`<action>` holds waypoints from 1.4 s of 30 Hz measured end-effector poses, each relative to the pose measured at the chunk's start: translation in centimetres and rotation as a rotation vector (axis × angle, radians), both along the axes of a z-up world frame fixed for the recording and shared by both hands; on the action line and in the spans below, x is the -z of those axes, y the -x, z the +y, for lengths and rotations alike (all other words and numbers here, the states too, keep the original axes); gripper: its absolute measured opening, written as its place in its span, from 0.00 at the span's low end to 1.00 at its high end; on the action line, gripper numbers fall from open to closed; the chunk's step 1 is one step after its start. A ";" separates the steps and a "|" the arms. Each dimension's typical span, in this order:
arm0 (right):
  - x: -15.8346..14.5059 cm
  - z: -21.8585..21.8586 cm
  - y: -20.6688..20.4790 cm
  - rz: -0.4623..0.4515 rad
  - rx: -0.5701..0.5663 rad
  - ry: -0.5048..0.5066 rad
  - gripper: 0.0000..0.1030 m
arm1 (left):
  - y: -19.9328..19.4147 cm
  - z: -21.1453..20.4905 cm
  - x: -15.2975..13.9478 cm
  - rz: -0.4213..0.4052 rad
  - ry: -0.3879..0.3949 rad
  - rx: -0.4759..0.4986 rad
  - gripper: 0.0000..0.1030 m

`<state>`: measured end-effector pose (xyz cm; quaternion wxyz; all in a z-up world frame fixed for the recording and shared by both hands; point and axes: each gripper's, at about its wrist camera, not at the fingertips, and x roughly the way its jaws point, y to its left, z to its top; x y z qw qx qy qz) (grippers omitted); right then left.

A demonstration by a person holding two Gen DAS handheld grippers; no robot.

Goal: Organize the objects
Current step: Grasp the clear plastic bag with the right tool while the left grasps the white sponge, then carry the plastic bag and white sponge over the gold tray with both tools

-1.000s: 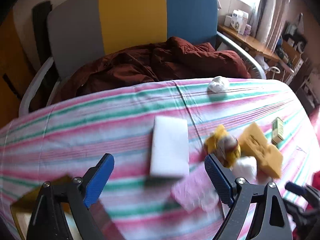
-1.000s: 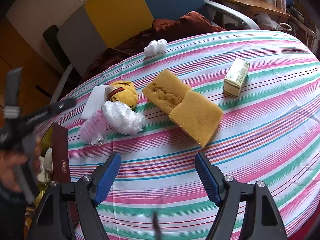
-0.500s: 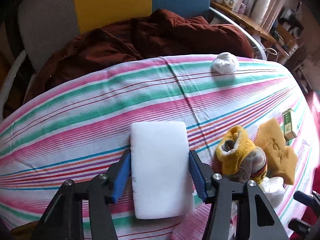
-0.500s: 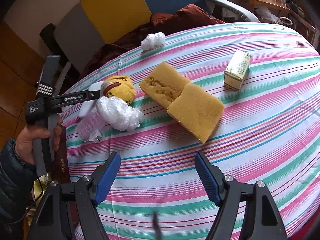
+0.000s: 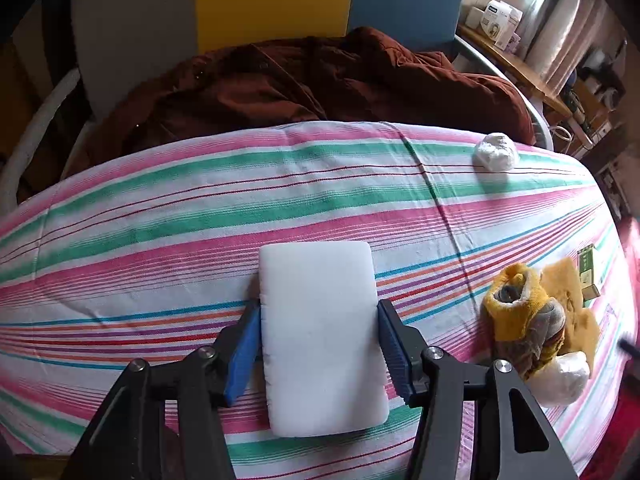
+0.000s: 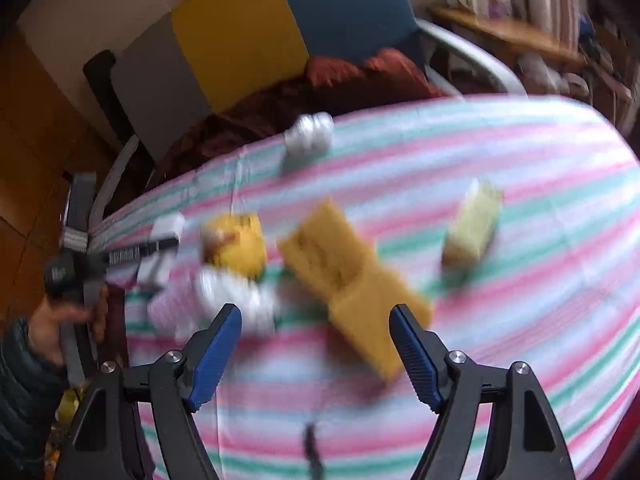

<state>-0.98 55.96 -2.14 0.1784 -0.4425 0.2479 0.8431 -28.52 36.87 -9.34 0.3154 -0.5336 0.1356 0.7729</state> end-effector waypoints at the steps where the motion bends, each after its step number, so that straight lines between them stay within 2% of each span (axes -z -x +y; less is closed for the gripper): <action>1: -0.4 0.3 0.9 0.001 -0.005 -0.017 0.75 | 0.0 0.1 0.0 0.001 0.003 0.002 0.56; 5: -0.9 2.2 6.2 -0.013 -0.047 -0.062 0.75 | 0.1 -0.1 0.1 -0.008 0.000 0.000 0.56; 10: 0.5 5.3 12.6 -0.064 -0.048 -0.022 0.76 | 0.0 -0.4 0.0 -0.019 -0.013 -0.010 0.56; 12: 1.5 6.8 15.3 -0.086 -0.026 0.004 0.76 | -0.1 -0.5 -0.1 -0.021 -0.016 -0.011 0.56; 15: 3.2 7.9 18.4 -0.139 -0.015 -0.007 0.76 | 0.0 -0.6 -0.1 -0.027 -0.022 -0.013 0.56; 19: 5.5 9.1 21.1 -0.192 0.010 0.000 0.75 | 0.1 -0.7 -0.1 -0.034 -0.030 -0.018 0.56; 21: 6.3 9.5 21.6 -0.196 0.007 -0.001 0.55 | 0.1 -0.7 -0.1 -0.036 -0.031 -0.019 0.57; 26: 5.7 8.3 19.6 -0.167 -0.037 0.002 0.55 | 0.1 -0.4 0.0 -0.035 -0.032 -0.021 0.56; 34: 0.6 2.2 10.0 -0.077 -0.161 -0.051 0.55 | -0.5 -0.7 -0.6 -0.019 -0.044 -0.039 0.54; 38: -1.6 -0.6 6.0 -0.024 -0.177 -0.097 0.55 | -3.0 -1.3 -3.4 0.028 -0.101 -0.021 0.54; 42: -3.0 -3.2 3.2 0.025 -0.192 -0.123 0.55 | -6.6 -2.7 -7.6 0.096 -0.169 0.003 0.55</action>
